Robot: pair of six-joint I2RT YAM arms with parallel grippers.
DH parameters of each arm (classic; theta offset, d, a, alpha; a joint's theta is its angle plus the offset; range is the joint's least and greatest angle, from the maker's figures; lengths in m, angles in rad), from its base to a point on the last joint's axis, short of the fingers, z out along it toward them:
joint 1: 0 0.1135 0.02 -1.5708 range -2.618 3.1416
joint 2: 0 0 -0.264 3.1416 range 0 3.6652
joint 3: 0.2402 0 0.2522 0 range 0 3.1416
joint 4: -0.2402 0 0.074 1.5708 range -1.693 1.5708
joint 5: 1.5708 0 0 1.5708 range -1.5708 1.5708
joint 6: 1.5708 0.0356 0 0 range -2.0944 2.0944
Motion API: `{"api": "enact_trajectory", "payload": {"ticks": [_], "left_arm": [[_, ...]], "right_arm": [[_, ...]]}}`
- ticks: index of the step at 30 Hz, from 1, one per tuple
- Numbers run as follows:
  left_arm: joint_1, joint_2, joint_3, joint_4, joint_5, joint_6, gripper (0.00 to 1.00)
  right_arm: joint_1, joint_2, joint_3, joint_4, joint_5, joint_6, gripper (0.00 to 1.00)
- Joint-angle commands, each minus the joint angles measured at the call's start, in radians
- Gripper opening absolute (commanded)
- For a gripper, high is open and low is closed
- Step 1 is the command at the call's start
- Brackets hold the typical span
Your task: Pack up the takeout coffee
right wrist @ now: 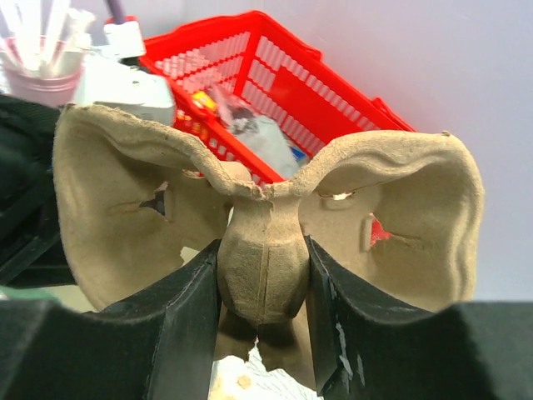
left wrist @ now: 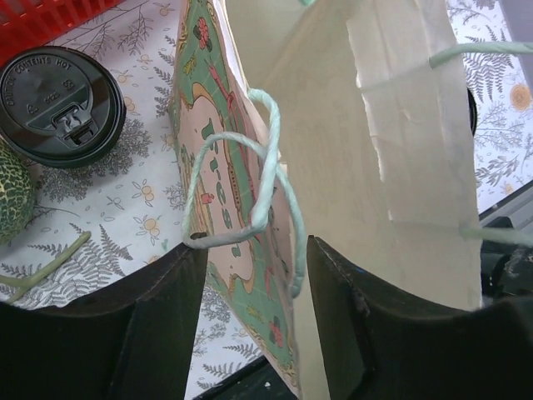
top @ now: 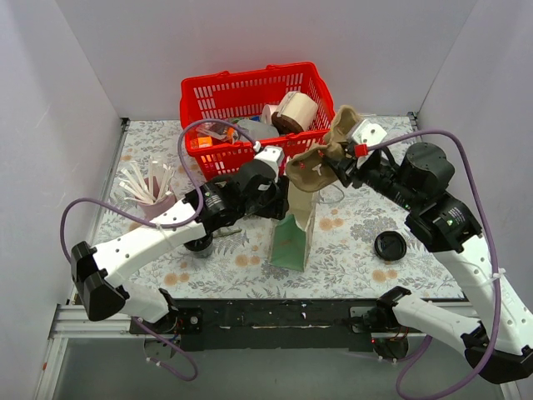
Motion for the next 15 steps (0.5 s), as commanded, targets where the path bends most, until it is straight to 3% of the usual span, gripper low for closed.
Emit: {"api": "enact_trajectory", "payload": {"ticks": [1,6,12,15], "left_arm": [[0.001,-0.094,-0.017,-0.013,-0.012,-0.031,0.53],[0.001,-0.165,-0.046,-0.037,-0.101,-0.078,0.54],[0.002,-0.217,-0.141,-0.013,-0.176,-0.194,0.45],[0.002,-0.271,-0.230,0.108,-0.143,-0.225,0.46]], "right_arm": [[-0.005,0.011,0.043,0.042,-0.196,-0.005,0.49],[-0.005,0.040,0.067,0.083,-0.309,0.013,0.49],[-0.005,0.098,0.113,0.027,-0.402,0.249,0.48],[-0.003,0.104,0.097,0.057,-0.386,0.354,0.48]]}}
